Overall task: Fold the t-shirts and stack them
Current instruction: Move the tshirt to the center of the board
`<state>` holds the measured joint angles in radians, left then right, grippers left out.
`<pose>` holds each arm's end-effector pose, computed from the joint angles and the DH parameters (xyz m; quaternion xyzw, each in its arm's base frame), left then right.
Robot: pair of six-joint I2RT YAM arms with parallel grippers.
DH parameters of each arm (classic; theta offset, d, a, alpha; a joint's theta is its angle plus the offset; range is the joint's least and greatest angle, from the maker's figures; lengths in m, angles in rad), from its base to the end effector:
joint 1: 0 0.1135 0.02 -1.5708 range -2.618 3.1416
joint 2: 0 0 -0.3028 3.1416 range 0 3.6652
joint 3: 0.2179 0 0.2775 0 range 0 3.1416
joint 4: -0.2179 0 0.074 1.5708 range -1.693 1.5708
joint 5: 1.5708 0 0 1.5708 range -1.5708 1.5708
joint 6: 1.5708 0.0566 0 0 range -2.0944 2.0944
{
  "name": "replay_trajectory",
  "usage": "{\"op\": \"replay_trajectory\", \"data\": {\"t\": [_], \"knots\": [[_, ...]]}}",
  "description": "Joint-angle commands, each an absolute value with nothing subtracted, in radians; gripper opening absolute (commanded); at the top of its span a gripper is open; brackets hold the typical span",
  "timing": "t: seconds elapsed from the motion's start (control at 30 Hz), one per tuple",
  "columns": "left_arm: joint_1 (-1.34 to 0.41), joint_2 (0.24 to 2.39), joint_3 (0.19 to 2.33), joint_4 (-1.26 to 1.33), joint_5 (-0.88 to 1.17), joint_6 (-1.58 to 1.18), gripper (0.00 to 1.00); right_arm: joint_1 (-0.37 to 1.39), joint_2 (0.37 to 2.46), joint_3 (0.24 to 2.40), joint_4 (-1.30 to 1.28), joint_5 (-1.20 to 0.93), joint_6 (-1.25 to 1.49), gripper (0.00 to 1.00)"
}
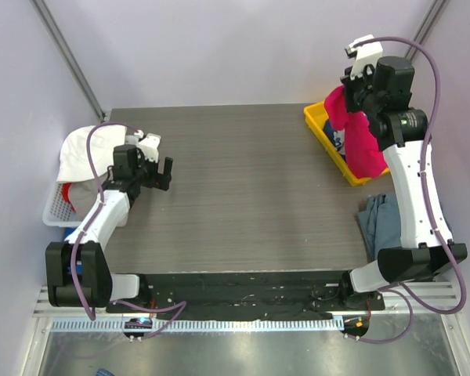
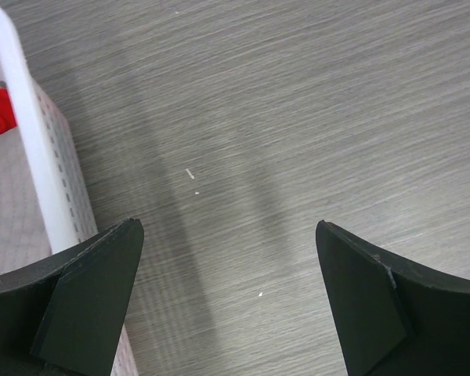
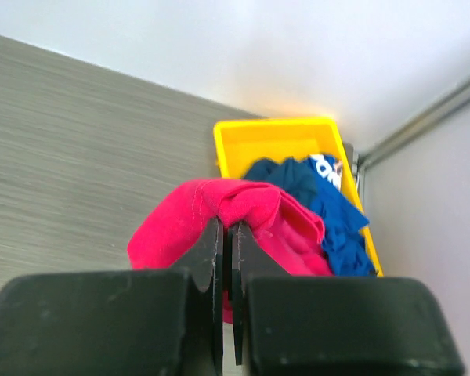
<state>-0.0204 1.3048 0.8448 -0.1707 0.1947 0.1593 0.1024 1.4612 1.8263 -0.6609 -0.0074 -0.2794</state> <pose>0.3141 -0.0174 0.2627 0.1235 0.8798 -0.0552 0.4557 0.3416 0.0355 0.5292 -0.1546 0.7886 -0.0496 0.5931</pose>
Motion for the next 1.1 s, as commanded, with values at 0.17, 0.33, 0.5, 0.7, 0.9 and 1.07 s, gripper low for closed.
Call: {"op": "replay_trajectory", "data": {"t": [0.17, 0.33, 0.5, 0.7, 0.9, 1.07], "knots": [[-0.021, 1.308, 0.865, -0.104, 0.135, 0.138, 0.96, 0.175, 1.466, 2.115, -0.621, -0.057, -0.316, 0.01], [-0.026, 1.330, 0.868, -0.100, 0.132, 0.127, 0.96, 0.178, 1.519, 2.278, -0.627, -0.034, -0.318, 0.01], [-0.034, 1.339, 0.873, -0.101, 0.110, 0.135, 0.96, 0.198, 1.543, 2.312, -0.641, -0.095, -0.265, 0.01], [-0.037, 1.341, 0.884, -0.100, 0.095, 0.141, 0.96, 0.230, 1.536, 2.267, -0.647, -0.282, -0.183, 0.01], [-0.043, 1.354, 0.885, -0.100, 0.084, 0.141, 0.96, 0.249, 1.542, 2.283, -0.620, -0.529, -0.016, 0.01], [-0.044, 1.358, 0.882, -0.097, 0.078, 0.146, 0.95, 0.250, 1.552, 2.257, -0.510, -0.724, 0.176, 0.01]]}}
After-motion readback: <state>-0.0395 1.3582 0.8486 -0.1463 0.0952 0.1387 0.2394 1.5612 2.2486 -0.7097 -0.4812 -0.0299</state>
